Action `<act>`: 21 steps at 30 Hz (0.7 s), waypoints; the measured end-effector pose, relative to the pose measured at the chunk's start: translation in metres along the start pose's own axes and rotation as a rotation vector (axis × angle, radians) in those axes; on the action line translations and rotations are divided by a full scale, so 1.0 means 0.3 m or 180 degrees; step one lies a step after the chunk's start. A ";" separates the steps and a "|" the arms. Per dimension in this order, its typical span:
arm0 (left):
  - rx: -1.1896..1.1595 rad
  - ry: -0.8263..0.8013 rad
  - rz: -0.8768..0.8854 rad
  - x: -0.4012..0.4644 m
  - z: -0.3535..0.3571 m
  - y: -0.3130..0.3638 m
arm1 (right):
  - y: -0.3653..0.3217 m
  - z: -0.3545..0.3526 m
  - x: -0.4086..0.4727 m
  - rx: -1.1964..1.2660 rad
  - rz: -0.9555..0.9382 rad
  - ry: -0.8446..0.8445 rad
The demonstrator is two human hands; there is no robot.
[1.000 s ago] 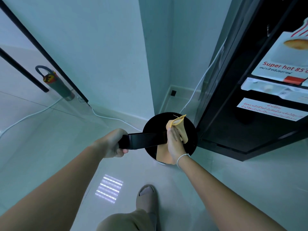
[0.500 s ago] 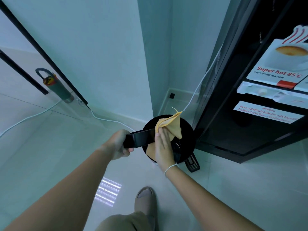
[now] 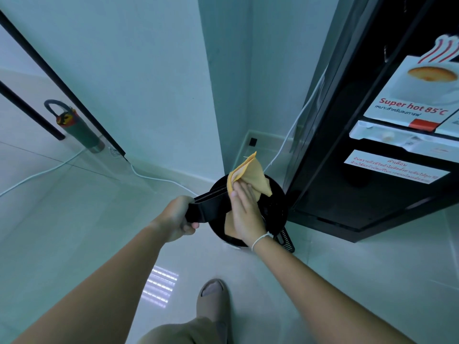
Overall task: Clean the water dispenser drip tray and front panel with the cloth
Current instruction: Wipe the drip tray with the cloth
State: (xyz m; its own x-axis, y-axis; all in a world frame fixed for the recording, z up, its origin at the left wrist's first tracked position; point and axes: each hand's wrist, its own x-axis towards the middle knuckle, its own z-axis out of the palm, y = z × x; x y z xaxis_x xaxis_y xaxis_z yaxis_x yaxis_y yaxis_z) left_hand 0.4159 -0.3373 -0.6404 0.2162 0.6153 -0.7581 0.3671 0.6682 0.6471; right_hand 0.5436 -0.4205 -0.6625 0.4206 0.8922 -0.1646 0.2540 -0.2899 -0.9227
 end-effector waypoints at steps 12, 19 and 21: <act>0.0212 -0.0250 0.0004 0.001 -0.101 -0.014 | 0.091 -0.176 0.104 0.0673 0.0829 0.0243; 0.0744 0.0040 0.0110 0.131 -0.216 -0.044 | 0.133 -0.232 0.128 0.1760 0.1551 -0.0134; 0.0721 0.0077 0.0041 0.164 -0.243 -0.051 | 0.147 -0.244 0.128 0.1797 0.1707 -0.0348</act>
State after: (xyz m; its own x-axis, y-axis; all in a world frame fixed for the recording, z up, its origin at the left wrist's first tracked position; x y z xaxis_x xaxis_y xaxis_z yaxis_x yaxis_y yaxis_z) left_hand 0.3548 -0.2867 -0.6818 0.2015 0.6348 -0.7460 0.5589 0.5509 0.6198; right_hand 0.6347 -0.4244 -0.6841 0.2651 0.7176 -0.6440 -0.4528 -0.4970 -0.7403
